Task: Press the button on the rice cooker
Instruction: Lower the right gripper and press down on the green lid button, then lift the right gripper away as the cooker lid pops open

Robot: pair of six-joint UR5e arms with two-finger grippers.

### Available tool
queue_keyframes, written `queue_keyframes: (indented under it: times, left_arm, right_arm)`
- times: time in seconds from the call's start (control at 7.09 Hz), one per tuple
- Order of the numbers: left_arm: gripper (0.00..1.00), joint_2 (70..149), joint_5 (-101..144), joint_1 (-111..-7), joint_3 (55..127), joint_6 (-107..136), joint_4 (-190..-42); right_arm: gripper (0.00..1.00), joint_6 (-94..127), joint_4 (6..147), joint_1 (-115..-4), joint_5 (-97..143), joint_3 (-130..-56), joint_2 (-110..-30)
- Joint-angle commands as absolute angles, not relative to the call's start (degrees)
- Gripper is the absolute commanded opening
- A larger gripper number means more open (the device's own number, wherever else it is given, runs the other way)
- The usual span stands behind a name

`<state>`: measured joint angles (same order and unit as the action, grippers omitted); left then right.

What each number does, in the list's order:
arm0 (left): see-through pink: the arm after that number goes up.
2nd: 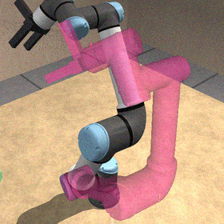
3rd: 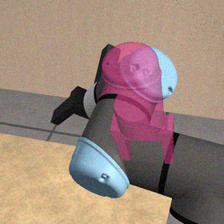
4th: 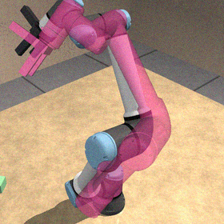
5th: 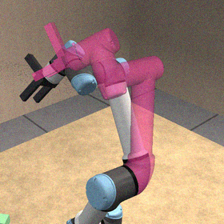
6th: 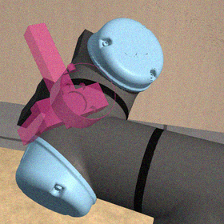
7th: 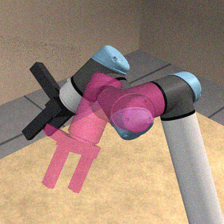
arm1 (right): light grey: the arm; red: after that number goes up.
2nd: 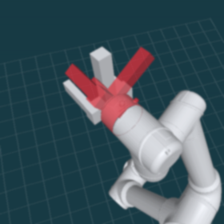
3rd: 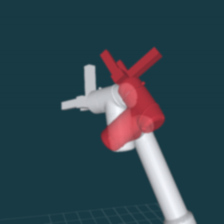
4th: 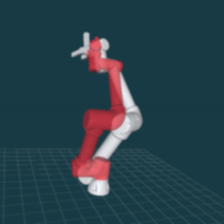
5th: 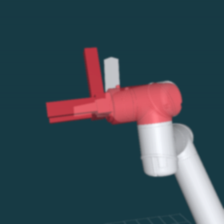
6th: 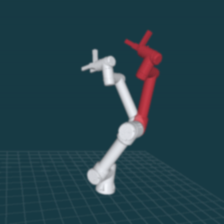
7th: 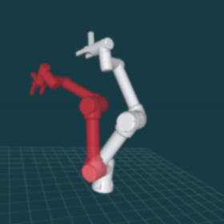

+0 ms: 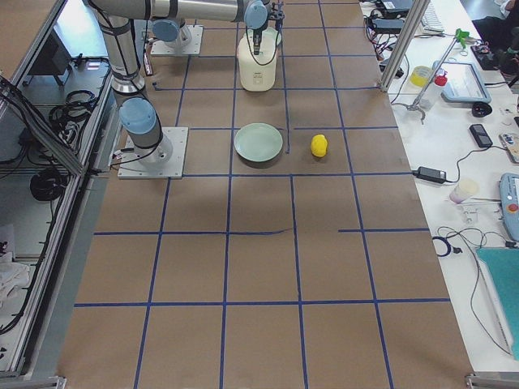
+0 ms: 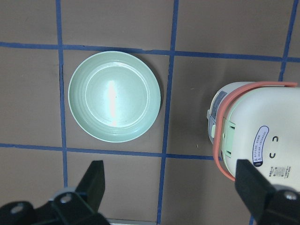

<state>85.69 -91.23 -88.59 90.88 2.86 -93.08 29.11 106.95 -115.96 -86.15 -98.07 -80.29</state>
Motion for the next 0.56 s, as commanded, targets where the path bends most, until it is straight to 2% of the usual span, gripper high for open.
queue_keyframes:
  times: [0.0,0.28,0.42]
  left_arm:
    - [1.00,85.69,-91.23,-88.59,90.88,2.90,-93.08]
    - [1.00,85.69,-91.23,-88.59,90.88,2.90,-93.08]
    - [1.00,85.69,-91.23,-88.59,90.88,2.90,-93.08]
  right_arm:
    - [0.00,28.92,106.44,-115.67,-86.75,-96.78,-81.12]
    - [0.00,29.09,103.30,-115.14,-86.57,-92.22,-82.44]
    - [0.04,28.40,101.97,-114.01,-87.09,-90.37,-82.44]
